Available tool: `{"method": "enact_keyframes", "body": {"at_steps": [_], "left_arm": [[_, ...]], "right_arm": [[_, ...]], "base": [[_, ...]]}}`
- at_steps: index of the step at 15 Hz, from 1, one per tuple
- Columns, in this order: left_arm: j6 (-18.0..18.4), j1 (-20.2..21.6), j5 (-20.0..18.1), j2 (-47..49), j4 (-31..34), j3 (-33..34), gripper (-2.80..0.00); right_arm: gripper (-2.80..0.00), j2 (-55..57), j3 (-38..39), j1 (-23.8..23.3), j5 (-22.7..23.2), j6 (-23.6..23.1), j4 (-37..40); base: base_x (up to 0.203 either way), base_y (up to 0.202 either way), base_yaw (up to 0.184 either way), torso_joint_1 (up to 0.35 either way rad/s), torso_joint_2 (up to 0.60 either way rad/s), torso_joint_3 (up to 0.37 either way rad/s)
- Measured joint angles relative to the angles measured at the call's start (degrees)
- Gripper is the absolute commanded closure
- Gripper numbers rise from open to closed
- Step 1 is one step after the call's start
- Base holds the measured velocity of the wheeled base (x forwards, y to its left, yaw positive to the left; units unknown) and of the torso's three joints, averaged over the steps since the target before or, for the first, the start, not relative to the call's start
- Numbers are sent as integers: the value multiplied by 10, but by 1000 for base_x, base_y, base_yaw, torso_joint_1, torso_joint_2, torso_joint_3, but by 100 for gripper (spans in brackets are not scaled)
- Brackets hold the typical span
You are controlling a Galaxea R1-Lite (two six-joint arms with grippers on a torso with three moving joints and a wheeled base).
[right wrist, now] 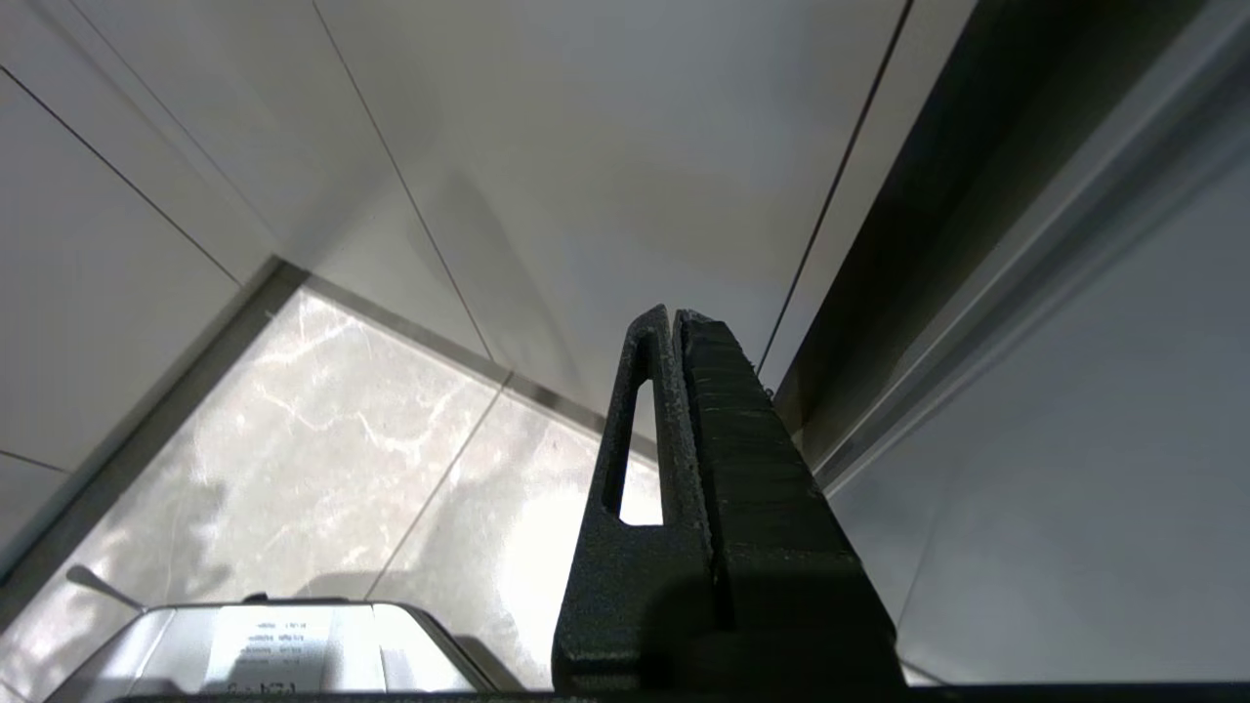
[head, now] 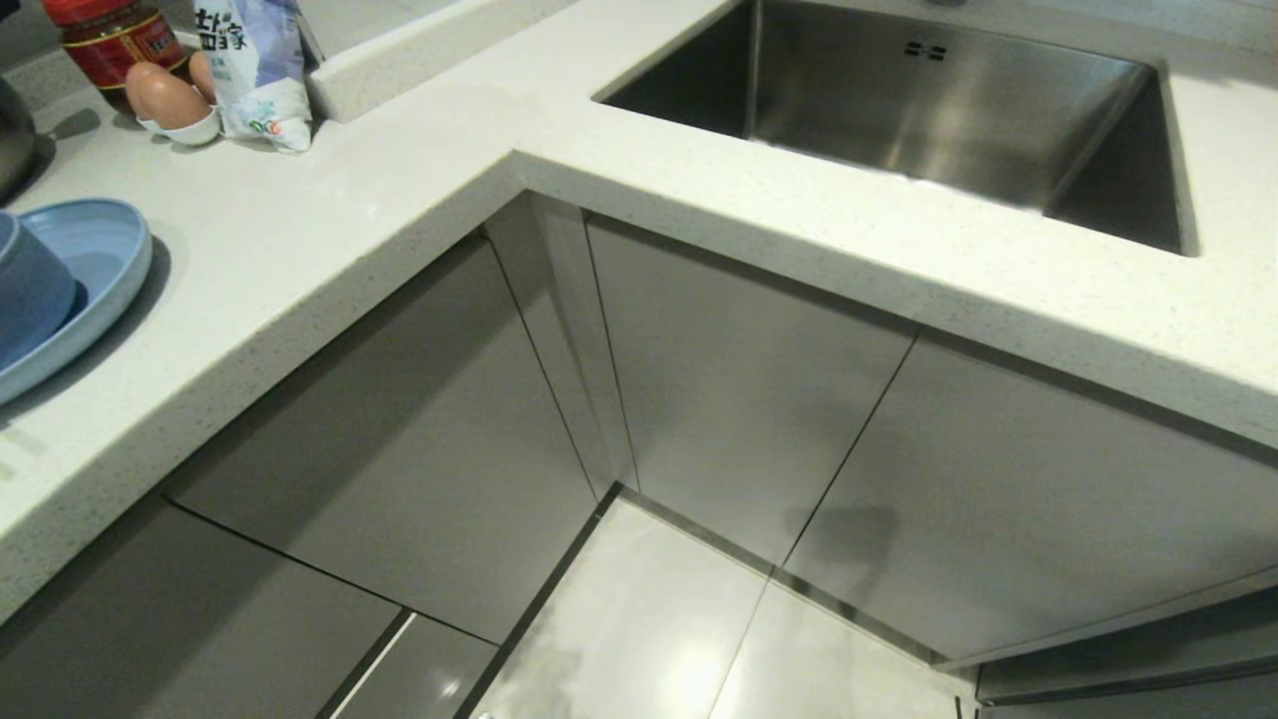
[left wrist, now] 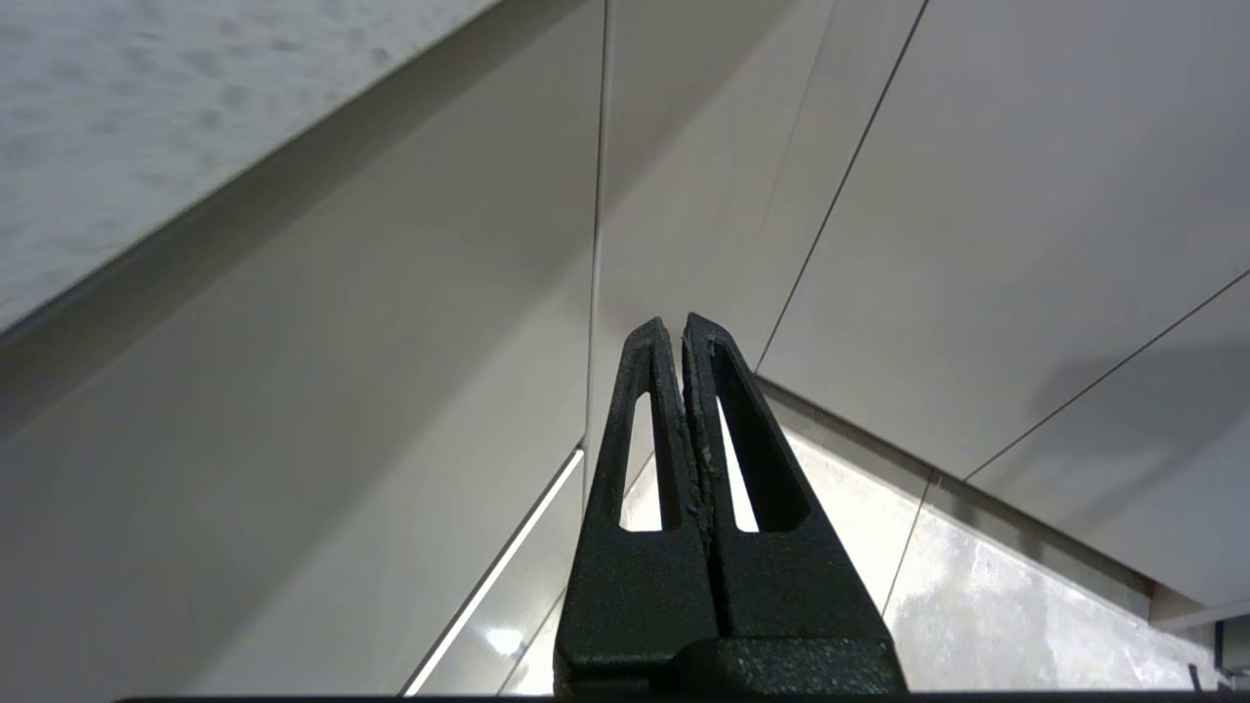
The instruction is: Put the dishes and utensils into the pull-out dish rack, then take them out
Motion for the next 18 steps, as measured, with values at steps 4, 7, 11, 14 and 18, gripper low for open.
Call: {"method": "enact_keyframes", "body": {"at_steps": [4,7,11,14,18], "left_arm": [[0,0,0,0,1,0,0],[0,0,0,0,1,0,0],[0,0,0,0,1,0,0],[0,0,0,0,0,0,0],[0,0,0,0,0,0,0]], "right_arm": [[0,0,0,0,0,0,0],[0,0,0,0,0,0,0],[0,0,0,0,0,0,0],[0,0,0,0,0,0,0],[0,0,0,0,0,0,0]], "base": [[0,0,0,3,3,197],[0,0,0,-1,-1,200],[0,0,0,5,2,203],[0,0,0,3,3,206],[0,0,0,1,2,207]]}}
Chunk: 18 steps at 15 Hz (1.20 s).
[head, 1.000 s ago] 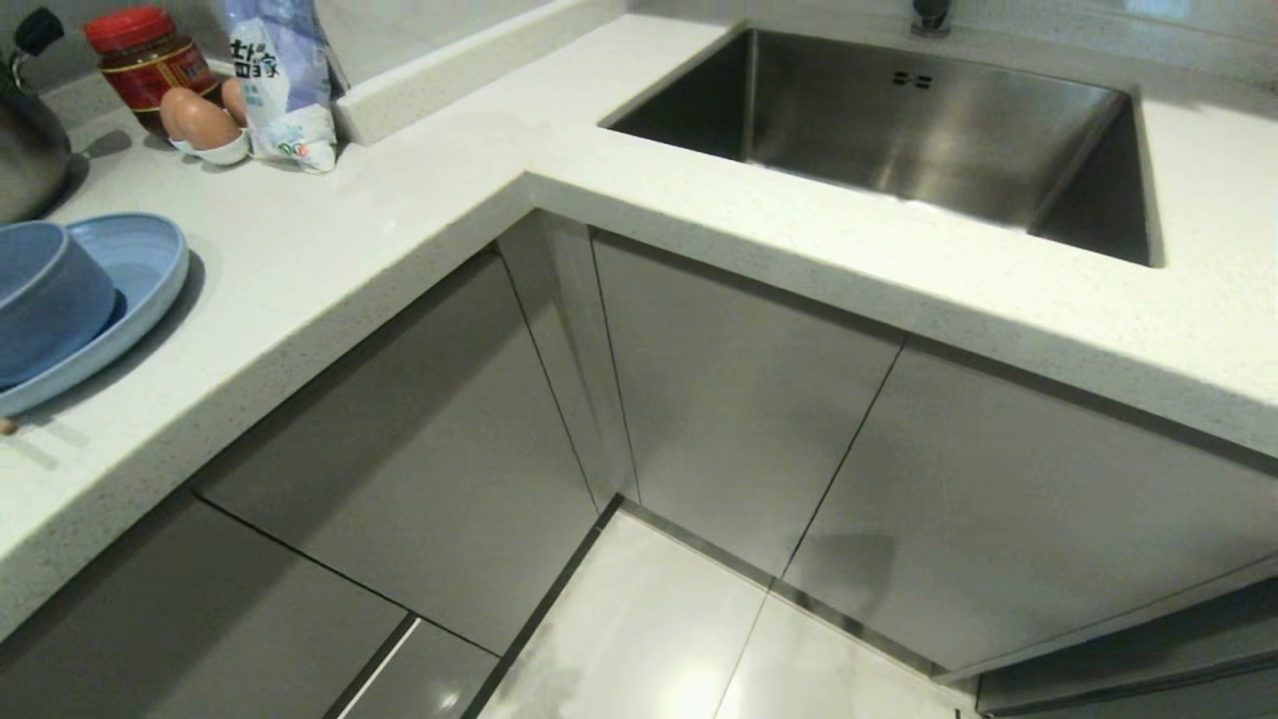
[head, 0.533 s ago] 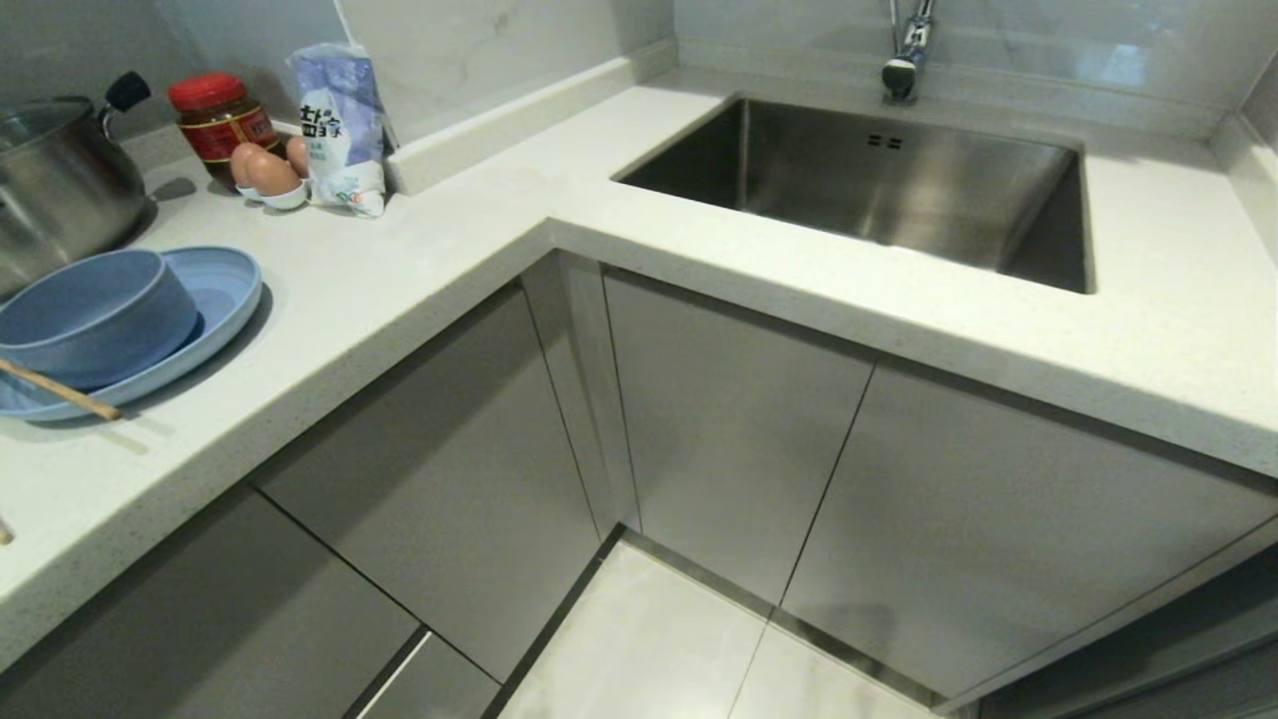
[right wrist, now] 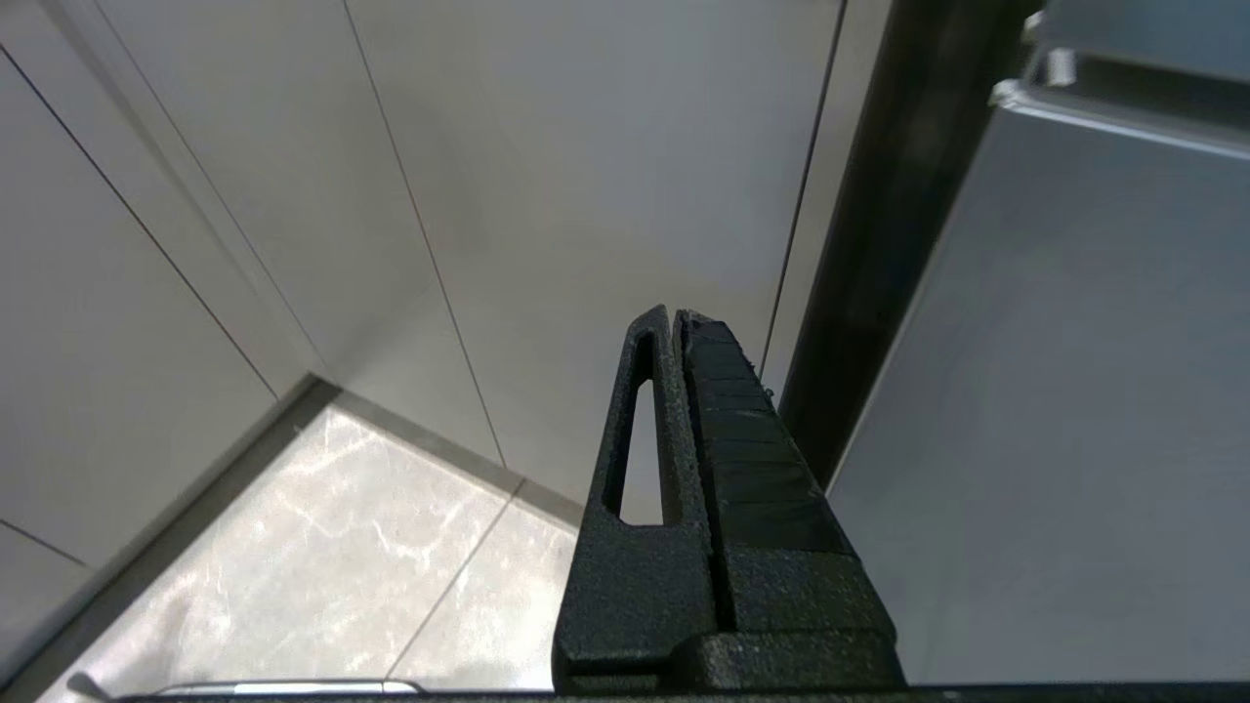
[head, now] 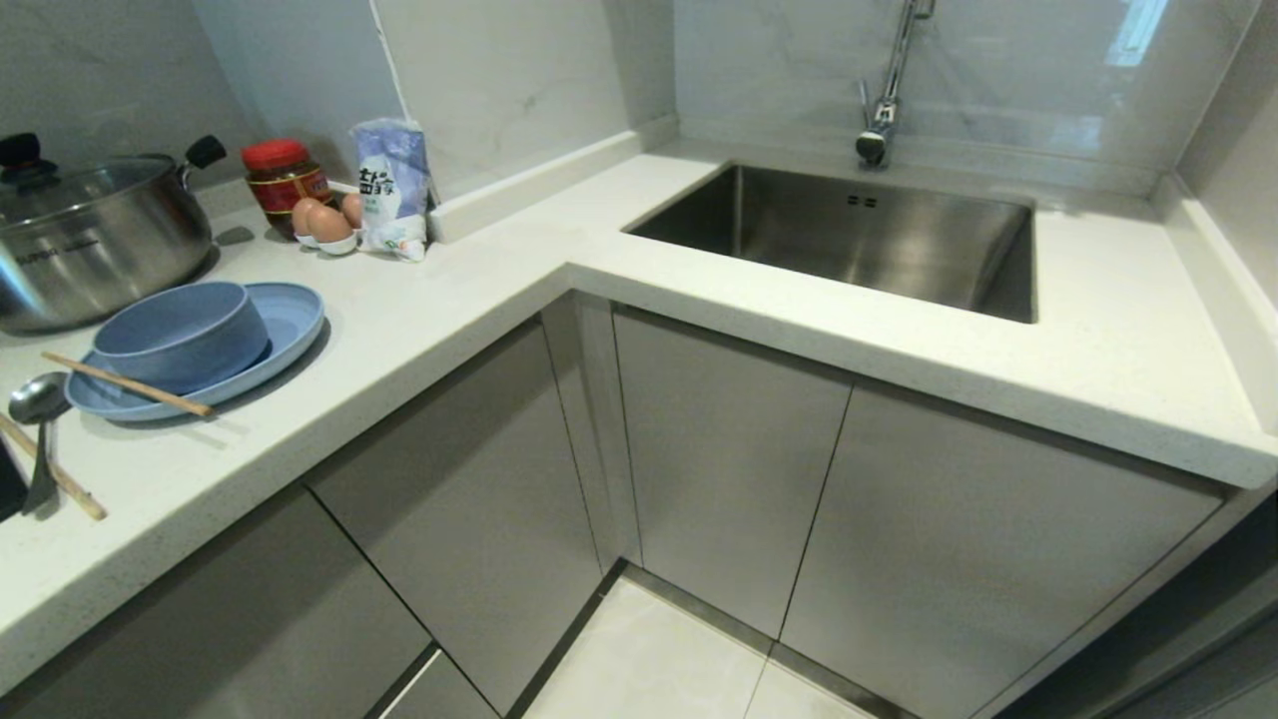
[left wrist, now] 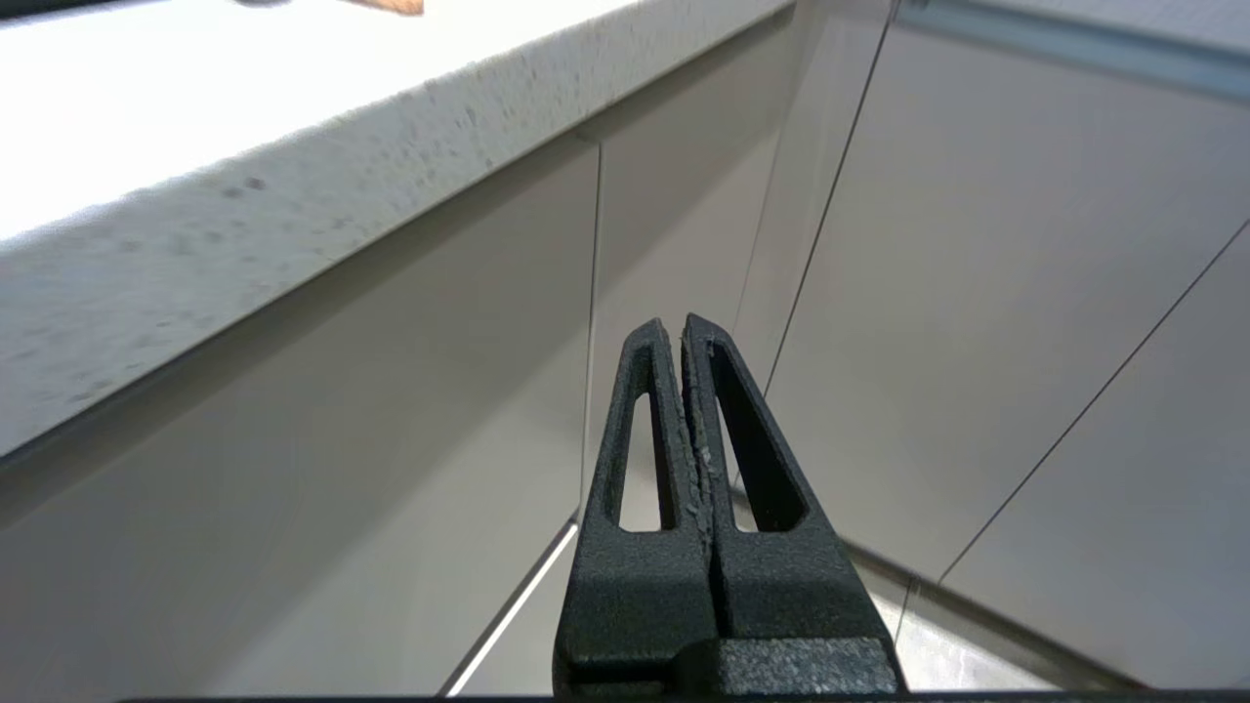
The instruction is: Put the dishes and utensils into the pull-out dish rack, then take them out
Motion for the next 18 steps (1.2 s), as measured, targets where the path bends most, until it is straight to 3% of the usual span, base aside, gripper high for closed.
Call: {"method": "enact_keyframes", "body": {"at_steps": [18], "left_arm": [[0,-1,0,0,3,0,0]], "right_arm": [[0,0,0,0,0,0,0]], "base": [[0,0,0,3,1,201]]}}
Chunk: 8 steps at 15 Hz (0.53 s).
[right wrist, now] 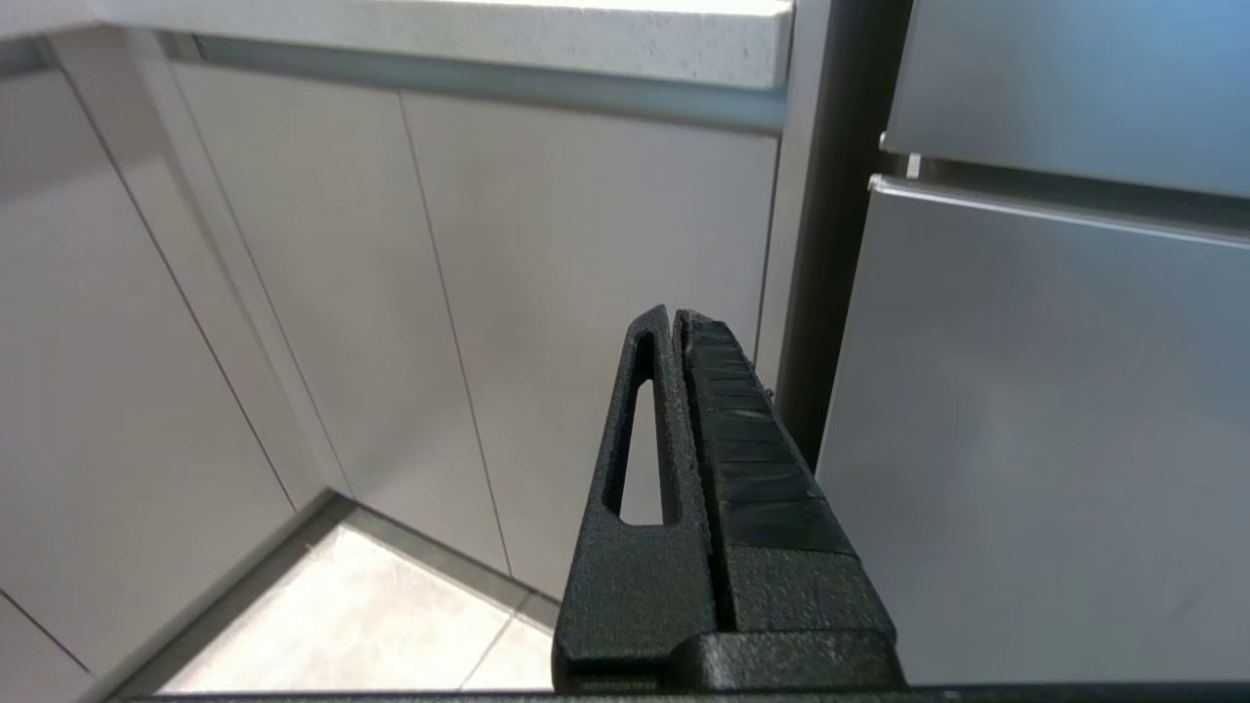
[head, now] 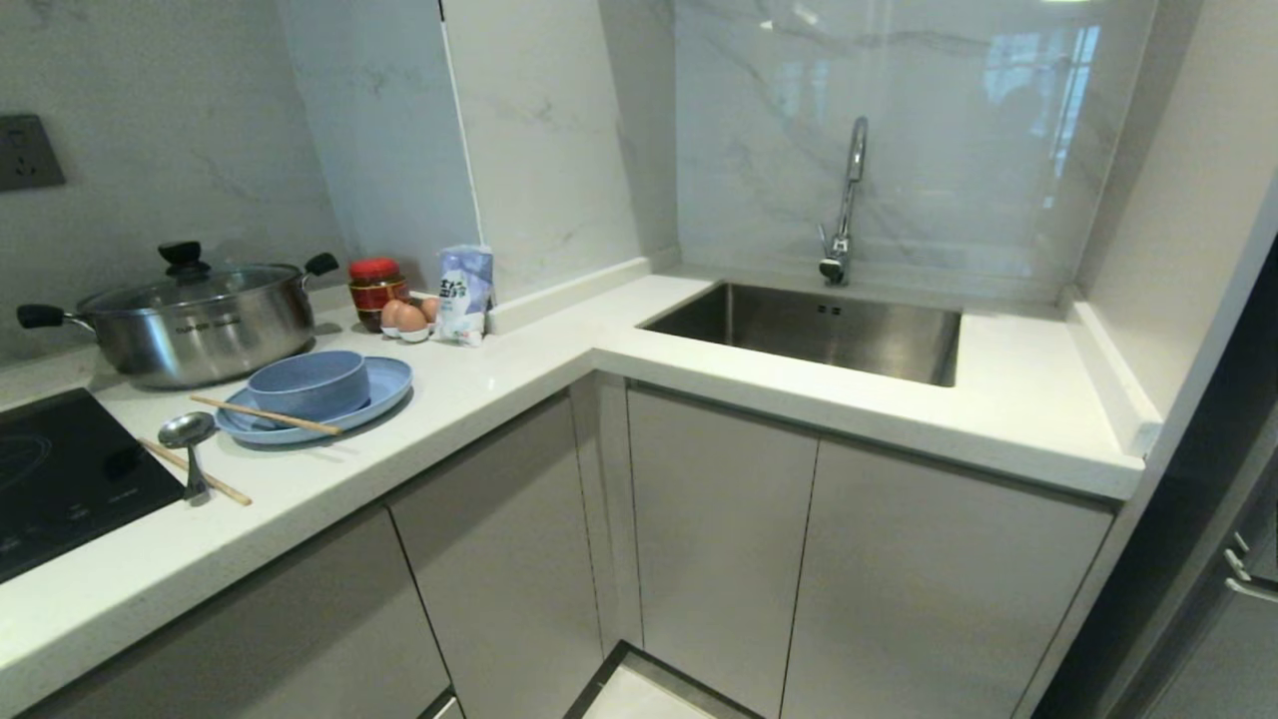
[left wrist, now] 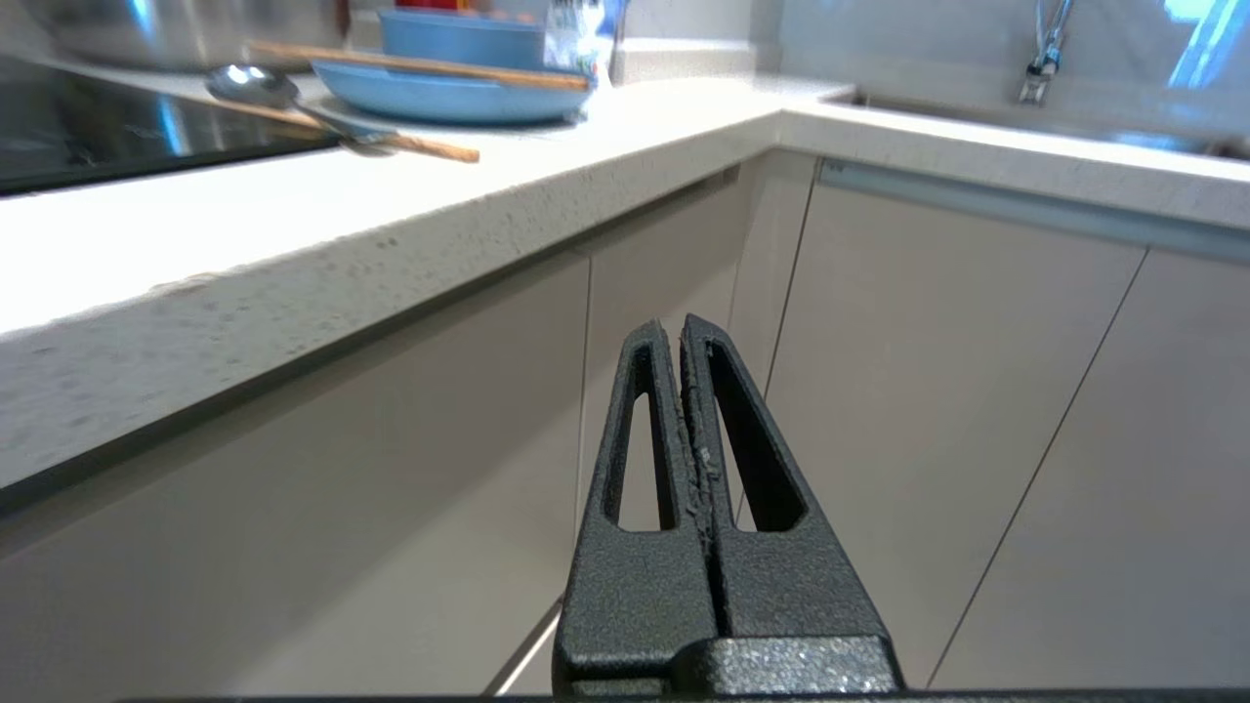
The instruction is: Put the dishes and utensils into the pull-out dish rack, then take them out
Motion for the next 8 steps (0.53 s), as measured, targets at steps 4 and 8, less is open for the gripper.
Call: {"method": "enact_keyframes", "body": {"at_steps": [4,8], "left_arm": [[0,1,0,0,-5,0,0],[0,1,0,0,-5,0,0]], "right_arm": [[0,0,0,0,0,0,0],[0,0,0,0,0,0,0]], "base": [[0,0,0,1,1,202],[0,0,0,-1,1,113]]}}
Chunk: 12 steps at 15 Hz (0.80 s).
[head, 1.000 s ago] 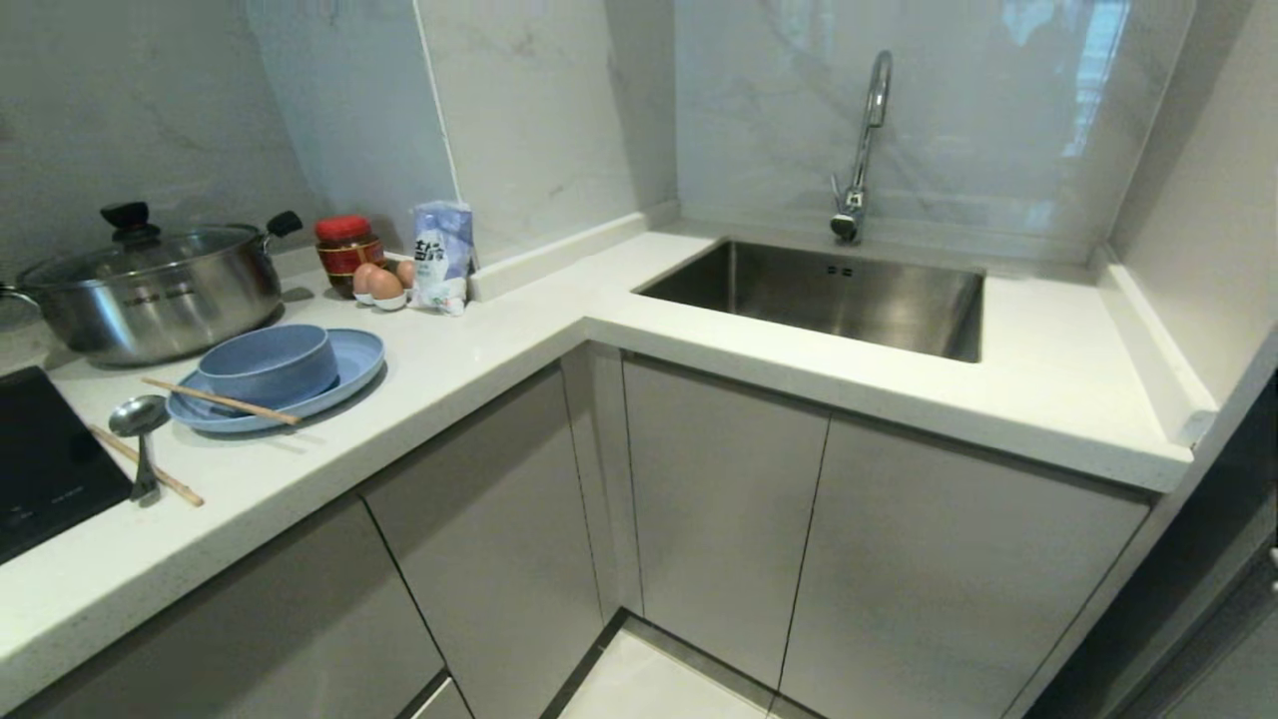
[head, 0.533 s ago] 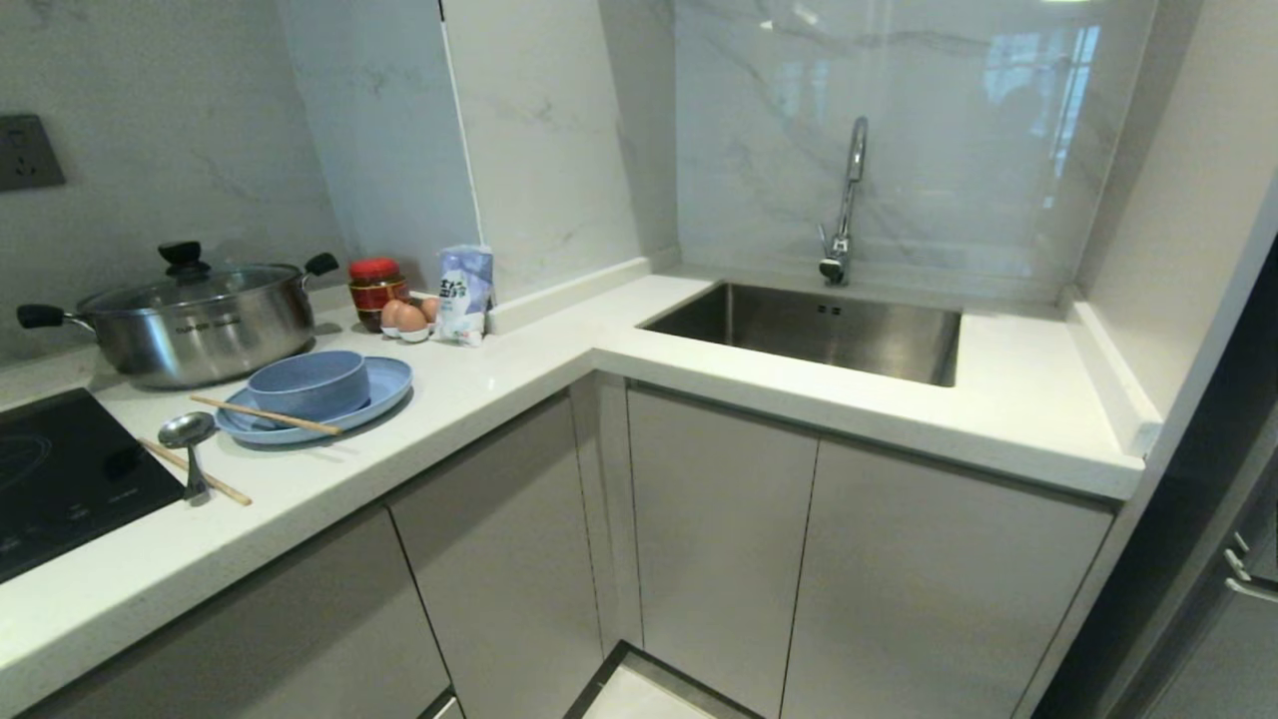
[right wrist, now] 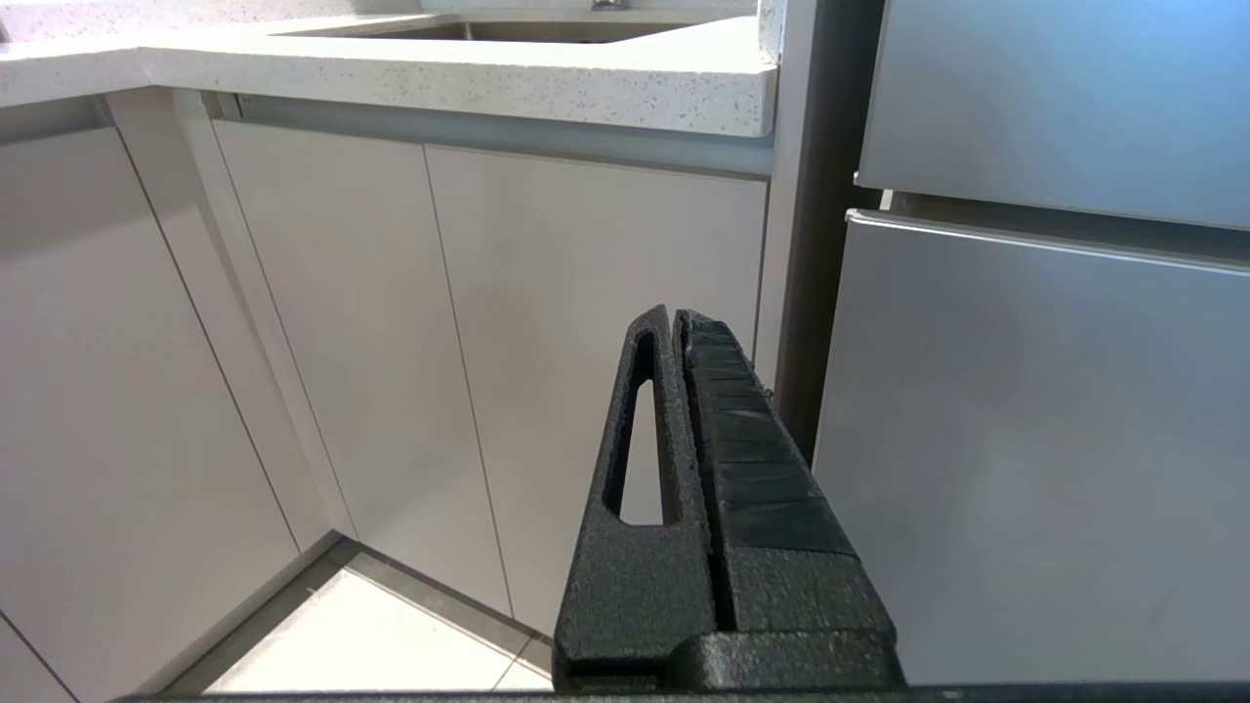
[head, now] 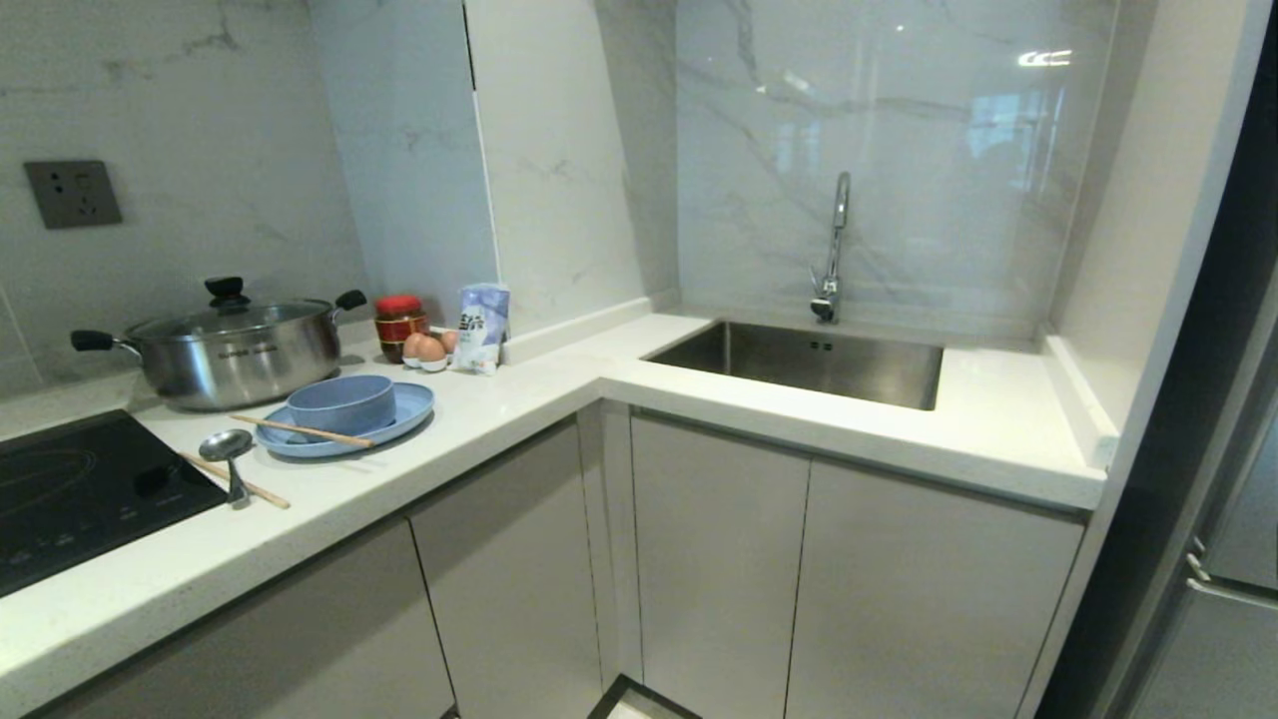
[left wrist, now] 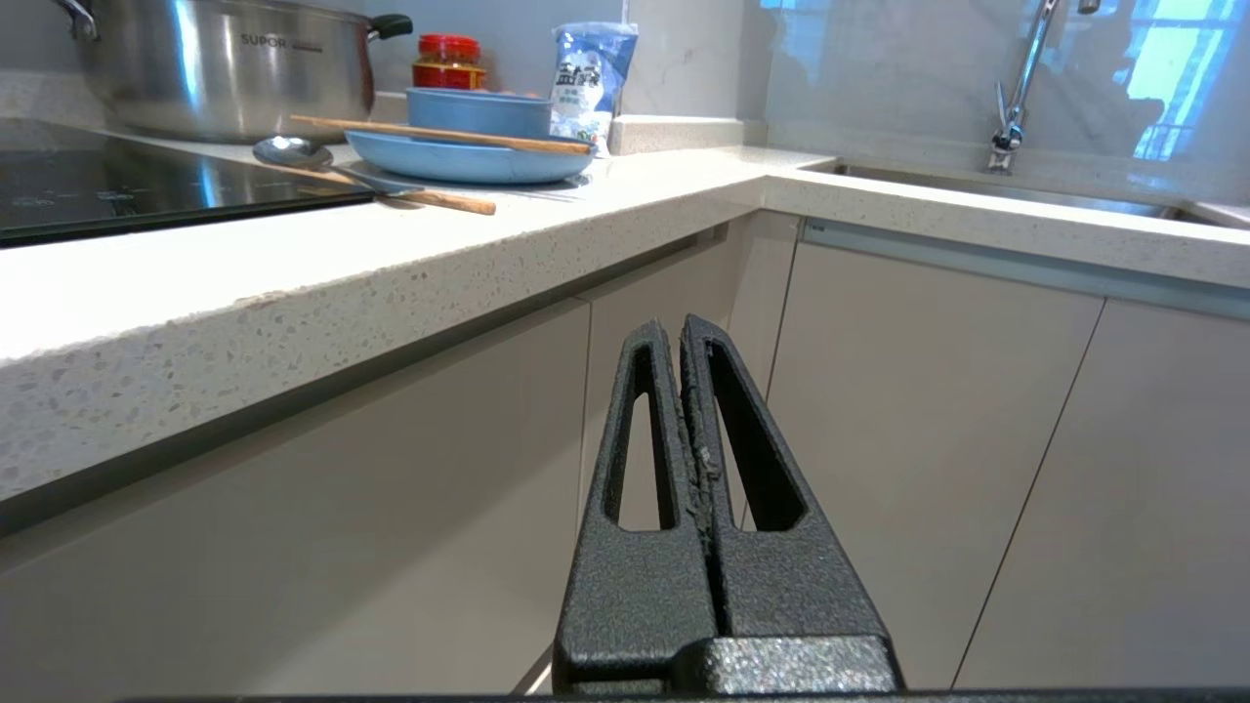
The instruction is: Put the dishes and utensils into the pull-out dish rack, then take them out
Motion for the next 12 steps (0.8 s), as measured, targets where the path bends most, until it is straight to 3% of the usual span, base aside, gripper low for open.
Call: {"method": "enact_keyframes", "body": {"at_steps": [12], "left_arm": [[0,0,0,0,0,0,0]], "right_arm": [[0,0,0,0,0,0,0]], "base": [[0,0,0,0,0,3]]}}
